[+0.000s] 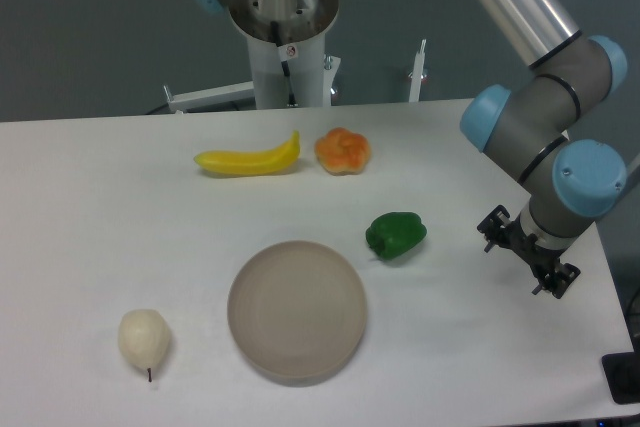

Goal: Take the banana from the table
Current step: 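Move the gripper over the yellow banana and lower onto it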

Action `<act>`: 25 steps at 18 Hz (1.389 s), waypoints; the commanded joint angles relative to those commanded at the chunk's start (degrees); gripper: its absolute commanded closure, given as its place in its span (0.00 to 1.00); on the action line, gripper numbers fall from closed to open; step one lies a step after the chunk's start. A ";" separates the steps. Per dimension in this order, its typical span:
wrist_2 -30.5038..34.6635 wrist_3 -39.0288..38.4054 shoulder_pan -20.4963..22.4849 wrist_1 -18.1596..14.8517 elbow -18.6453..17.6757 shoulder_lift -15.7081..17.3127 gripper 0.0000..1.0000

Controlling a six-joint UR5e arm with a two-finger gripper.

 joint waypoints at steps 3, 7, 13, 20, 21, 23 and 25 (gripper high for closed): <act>-0.44 0.00 -0.09 0.00 -0.18 0.09 0.00; -0.79 -0.18 -0.88 0.00 -0.35 0.17 0.00; -3.87 -0.09 -1.14 0.09 -8.25 7.02 0.00; -4.83 -1.14 -7.20 0.35 -22.30 18.00 0.00; -5.01 -2.19 -8.51 0.44 -25.81 20.89 0.00; -5.01 -3.86 -11.85 0.61 -30.74 24.59 0.00; -5.01 -7.45 -15.71 3.06 -36.09 28.02 0.00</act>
